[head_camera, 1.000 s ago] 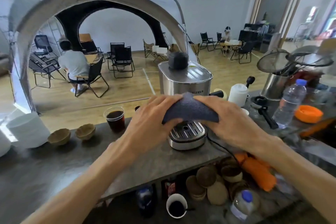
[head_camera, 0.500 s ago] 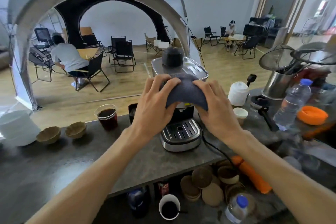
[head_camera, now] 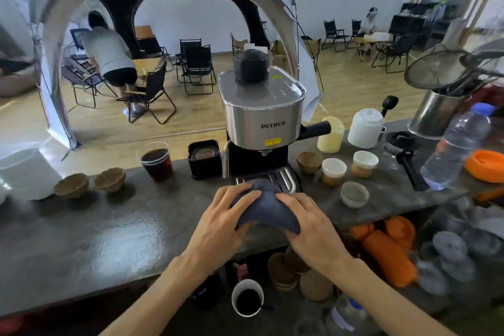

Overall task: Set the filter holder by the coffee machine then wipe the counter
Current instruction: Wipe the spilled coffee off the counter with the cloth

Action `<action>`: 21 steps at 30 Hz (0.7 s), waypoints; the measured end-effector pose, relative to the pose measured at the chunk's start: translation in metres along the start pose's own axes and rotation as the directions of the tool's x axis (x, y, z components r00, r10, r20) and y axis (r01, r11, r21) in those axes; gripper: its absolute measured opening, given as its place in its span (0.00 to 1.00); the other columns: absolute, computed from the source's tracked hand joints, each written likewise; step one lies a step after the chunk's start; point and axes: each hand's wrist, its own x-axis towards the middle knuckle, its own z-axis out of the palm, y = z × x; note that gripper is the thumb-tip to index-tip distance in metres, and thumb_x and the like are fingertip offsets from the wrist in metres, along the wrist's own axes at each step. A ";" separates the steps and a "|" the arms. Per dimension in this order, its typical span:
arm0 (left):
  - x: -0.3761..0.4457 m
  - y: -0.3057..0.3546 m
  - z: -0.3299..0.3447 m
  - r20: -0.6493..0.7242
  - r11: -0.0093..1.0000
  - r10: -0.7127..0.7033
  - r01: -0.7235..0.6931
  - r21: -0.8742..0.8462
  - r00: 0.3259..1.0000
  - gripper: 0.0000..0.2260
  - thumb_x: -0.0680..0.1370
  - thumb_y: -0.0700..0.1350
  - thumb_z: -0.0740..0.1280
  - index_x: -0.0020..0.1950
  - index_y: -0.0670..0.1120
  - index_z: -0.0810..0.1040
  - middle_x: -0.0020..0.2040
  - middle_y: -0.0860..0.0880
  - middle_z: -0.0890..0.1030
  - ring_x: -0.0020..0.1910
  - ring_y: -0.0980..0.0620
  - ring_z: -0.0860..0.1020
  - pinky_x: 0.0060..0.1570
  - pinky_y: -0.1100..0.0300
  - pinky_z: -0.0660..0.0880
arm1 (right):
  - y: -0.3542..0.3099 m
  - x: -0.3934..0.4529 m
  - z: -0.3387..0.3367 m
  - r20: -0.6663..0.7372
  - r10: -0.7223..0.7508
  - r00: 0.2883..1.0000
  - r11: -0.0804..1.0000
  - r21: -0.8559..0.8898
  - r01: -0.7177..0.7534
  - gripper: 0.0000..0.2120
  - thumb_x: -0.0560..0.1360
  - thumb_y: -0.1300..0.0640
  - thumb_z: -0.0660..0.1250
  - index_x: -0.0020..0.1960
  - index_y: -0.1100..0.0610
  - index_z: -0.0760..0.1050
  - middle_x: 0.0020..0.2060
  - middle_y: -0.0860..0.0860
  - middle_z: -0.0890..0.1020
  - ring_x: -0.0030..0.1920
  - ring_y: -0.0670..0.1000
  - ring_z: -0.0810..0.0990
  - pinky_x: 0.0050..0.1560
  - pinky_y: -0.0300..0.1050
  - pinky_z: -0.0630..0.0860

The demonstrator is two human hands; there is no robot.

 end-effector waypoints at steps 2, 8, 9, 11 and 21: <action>-0.016 -0.007 -0.012 0.019 0.999 -0.036 0.036 0.026 0.999 0.29 0.68 0.43 0.75 0.68 0.48 0.75 0.67 0.52 0.72 0.65 0.51 0.70 0.63 0.66 0.68 | -0.011 -0.001 0.009 0.047 -0.021 0.999 0.999 0.039 0.019 0.30 0.72 0.57 0.70 0.71 0.49 0.65 0.64 0.47 0.72 0.63 0.50 0.73 0.60 0.44 0.76; -0.056 -0.084 -0.047 0.063 0.951 -0.201 0.180 0.251 0.978 0.24 0.73 0.45 0.74 0.68 0.47 0.73 0.64 0.51 0.75 0.62 0.50 0.72 0.53 0.52 0.78 | -0.065 0.055 0.077 0.184 -0.134 0.974 0.991 -0.004 0.137 0.31 0.75 0.62 0.66 0.76 0.53 0.62 0.69 0.53 0.71 0.69 0.54 0.68 0.66 0.50 0.72; -0.061 -0.091 -0.048 0.056 0.937 -0.258 0.236 0.258 0.965 0.25 0.73 0.44 0.74 0.68 0.47 0.73 0.64 0.51 0.74 0.61 0.49 0.72 0.51 0.51 0.79 | -0.072 0.061 0.088 0.184 -0.147 0.972 0.988 -0.017 0.152 0.31 0.75 0.64 0.66 0.76 0.54 0.62 0.69 0.55 0.71 0.70 0.56 0.67 0.68 0.52 0.70; -0.076 -0.097 -0.041 0.034 0.910 -0.349 0.330 0.252 0.936 0.25 0.72 0.42 0.73 0.68 0.46 0.72 0.64 0.50 0.74 0.61 0.48 0.73 0.52 0.50 0.79 | -0.080 0.061 0.105 0.198 -0.145 0.969 0.988 -0.030 0.154 0.32 0.74 0.65 0.65 0.76 0.56 0.63 0.71 0.57 0.71 0.72 0.58 0.66 0.72 0.54 0.65; -0.142 -0.038 -0.039 0.210 0.948 -0.298 0.262 0.182 0.931 0.24 0.71 0.47 0.69 0.67 0.50 0.74 0.59 0.54 0.78 0.56 0.52 0.76 0.57 0.60 0.71 | -0.064 -0.013 0.078 0.292 -0.177 0.940 0.984 0.059 0.167 0.28 0.67 0.59 0.65 0.67 0.51 0.76 0.61 0.48 0.81 0.62 0.49 0.79 0.64 0.47 0.76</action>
